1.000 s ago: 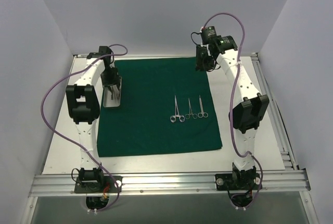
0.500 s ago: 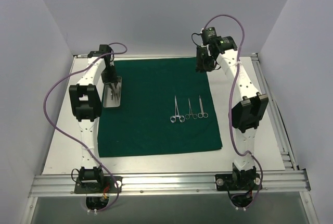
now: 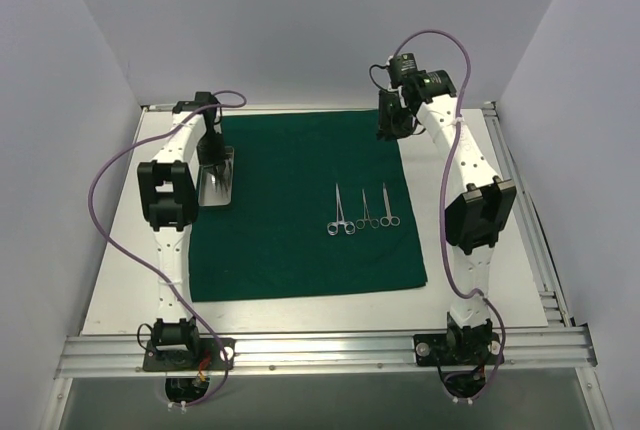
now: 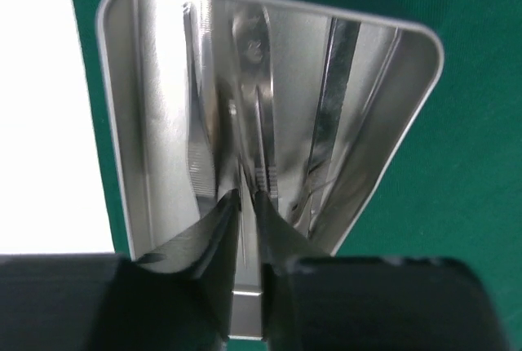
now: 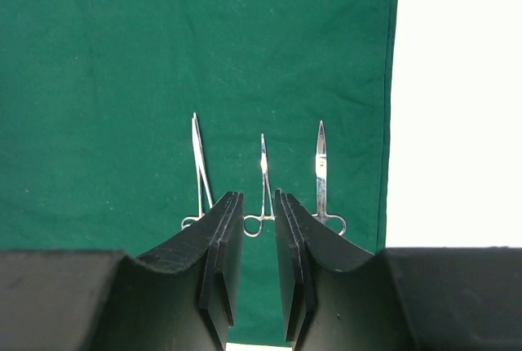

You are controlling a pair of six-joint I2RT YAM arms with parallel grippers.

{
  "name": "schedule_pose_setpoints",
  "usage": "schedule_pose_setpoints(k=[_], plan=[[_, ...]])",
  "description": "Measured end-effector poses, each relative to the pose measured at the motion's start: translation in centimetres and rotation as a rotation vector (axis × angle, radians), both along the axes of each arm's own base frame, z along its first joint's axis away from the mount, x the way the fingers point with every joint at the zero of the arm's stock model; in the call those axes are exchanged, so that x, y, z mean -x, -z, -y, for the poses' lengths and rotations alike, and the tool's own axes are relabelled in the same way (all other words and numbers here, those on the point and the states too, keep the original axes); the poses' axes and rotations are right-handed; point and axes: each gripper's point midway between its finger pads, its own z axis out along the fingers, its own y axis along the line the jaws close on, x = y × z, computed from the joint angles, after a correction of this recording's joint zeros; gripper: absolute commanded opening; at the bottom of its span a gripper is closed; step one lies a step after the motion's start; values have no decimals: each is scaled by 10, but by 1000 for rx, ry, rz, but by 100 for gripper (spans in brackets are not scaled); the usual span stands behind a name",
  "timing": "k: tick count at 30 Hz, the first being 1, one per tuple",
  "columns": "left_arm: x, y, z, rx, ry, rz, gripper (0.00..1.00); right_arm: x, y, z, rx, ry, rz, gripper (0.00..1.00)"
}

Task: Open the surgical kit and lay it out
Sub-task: Pick up the medical item from the container, then place the medical item in the surgical kit.

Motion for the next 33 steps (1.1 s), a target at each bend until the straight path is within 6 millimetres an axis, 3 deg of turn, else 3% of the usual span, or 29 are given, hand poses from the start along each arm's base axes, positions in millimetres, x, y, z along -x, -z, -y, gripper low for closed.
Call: schedule_pose_setpoints(k=[2, 3, 12, 15, 18, 20, 25, 27, 30, 33], plan=[[-2, 3, 1, 0, 2, -4, 13, 0, 1, 1, -1, 1, -4, 23], [-2, 5, 2, 0, 3, -6, 3, 0, 1, 1, -2, 2, -3, 23], [0, 0, 2, -8, 0, -7, 2, -1, 3, 0, -4, 0, -1, 20], [1, -17, 3, -3, -10, 19, 2, -2, 2, -1, -11, -9, 2, 22], [1, -55, 7, 16, -12, 89, 2, -2, 1, -5, -23, -28, 7, 25], [7, -91, 14, 51, -4, 155, 2, -3, -1, -9, -42, -43, 13, 34], [43, -194, 67, 314, 73, 356, 2, 4, -12, -39, -184, -148, 27, 40], [69, -224, 95, 453, 123, 412, 2, 11, -17, -59, -261, -206, 26, 40], [109, -248, 128, 632, 175, 407, 2, 27, -24, -97, -371, -313, 30, 40], [139, -260, 152, 799, 204, 377, 2, 58, -33, -143, -503, -444, 22, 43]])
